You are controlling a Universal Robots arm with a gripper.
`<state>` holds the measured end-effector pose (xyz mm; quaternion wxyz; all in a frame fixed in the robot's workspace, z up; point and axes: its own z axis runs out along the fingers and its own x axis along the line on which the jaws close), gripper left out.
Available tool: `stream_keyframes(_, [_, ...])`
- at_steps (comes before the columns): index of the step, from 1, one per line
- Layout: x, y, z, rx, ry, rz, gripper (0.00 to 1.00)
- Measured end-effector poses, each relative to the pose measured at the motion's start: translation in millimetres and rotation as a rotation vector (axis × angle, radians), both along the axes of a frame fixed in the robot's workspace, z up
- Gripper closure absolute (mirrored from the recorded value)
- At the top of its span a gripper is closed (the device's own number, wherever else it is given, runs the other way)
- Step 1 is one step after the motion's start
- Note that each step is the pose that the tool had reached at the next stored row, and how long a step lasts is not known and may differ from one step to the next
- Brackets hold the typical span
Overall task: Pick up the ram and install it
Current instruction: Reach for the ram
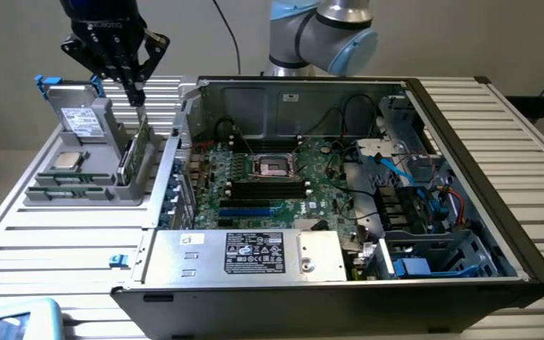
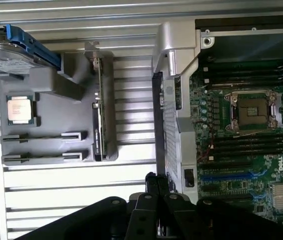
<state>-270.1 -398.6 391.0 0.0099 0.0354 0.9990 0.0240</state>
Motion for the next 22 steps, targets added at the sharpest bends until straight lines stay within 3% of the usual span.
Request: stream_keyframes(22, [-99.8, 0.4, -5.4, 0.0, 0.0002, 0.001, 0.89])
